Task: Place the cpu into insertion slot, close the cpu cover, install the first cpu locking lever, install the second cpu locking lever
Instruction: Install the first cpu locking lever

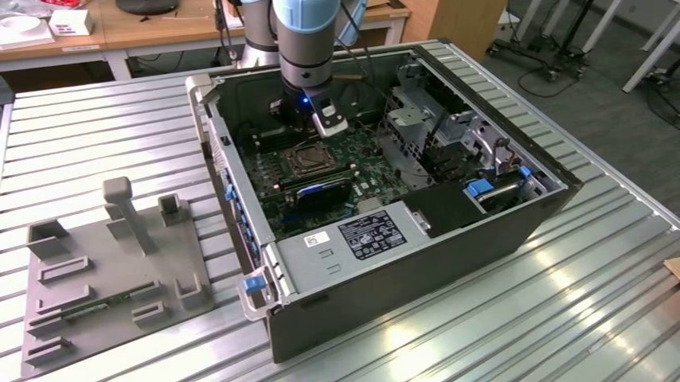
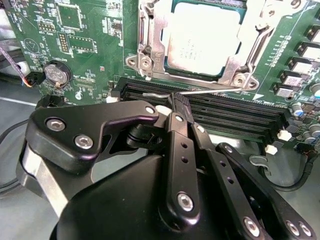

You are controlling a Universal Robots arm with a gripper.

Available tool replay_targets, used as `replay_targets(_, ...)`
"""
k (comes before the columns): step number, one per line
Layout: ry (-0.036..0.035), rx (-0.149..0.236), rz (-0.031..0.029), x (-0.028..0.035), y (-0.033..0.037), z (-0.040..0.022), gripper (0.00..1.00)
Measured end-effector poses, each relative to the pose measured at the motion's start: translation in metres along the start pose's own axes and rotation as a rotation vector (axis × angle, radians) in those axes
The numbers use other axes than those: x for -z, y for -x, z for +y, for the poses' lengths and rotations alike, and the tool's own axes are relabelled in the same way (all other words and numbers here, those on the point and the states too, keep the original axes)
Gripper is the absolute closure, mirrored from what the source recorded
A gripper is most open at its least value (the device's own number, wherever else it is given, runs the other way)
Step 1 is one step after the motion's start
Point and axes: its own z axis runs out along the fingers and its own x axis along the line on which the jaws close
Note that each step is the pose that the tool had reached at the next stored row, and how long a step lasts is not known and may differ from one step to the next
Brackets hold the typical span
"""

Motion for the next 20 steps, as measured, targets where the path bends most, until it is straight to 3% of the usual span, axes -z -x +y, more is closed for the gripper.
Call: replay_targets(20, 0.0022, 0.001, -0.0049, -0.0019, -0.0012, -0.0007, 0.90)
